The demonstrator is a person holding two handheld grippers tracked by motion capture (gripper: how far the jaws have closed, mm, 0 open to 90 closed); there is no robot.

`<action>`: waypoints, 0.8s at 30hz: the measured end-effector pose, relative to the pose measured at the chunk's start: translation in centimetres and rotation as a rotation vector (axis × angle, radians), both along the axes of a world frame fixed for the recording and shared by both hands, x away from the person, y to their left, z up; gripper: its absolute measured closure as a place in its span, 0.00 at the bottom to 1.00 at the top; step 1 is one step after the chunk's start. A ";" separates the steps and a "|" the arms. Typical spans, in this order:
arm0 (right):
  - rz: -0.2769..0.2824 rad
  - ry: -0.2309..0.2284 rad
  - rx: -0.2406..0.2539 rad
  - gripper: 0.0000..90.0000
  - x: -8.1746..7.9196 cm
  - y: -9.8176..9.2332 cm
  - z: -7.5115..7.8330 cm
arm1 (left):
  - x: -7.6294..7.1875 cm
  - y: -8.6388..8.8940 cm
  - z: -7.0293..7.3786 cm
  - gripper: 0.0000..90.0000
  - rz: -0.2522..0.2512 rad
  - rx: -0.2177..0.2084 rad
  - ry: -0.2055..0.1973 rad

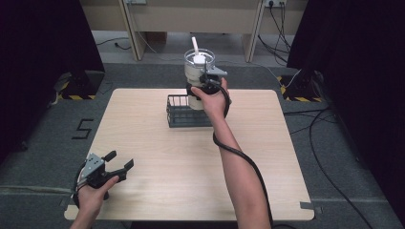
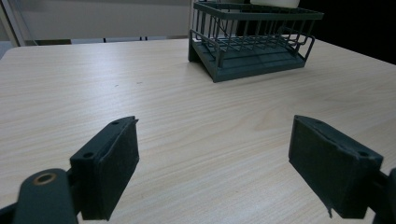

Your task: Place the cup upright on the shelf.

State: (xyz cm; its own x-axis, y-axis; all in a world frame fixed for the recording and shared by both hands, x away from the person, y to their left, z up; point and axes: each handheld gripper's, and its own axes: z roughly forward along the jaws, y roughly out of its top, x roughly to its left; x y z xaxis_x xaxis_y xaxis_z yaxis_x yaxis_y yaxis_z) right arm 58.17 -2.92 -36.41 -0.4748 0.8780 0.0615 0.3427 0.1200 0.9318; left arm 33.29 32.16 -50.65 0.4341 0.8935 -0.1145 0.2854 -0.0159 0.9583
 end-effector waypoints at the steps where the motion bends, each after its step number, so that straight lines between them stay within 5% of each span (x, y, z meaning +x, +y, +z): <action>1: 0.001 -0.001 0.001 0.12 0.1 0.1 0.0 | 0.0 0.0 0.0 0.17 0.000 0.000 0.000; 24: -0.025 0.033 -0.012 0.12 1.6 0.4 -1.5 | 0.1 -0.5 -0.2 0.17 -0.018 0.003 0.006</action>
State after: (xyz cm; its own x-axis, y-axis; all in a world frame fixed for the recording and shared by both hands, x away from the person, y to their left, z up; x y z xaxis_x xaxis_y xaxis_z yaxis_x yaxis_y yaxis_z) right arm 59.80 -2.48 -37.92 -0.4510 0.8901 0.0658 0.3763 0.1227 0.9184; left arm 33.35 31.70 -50.86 0.4496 0.8859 -0.1145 0.2905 -0.0237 0.9566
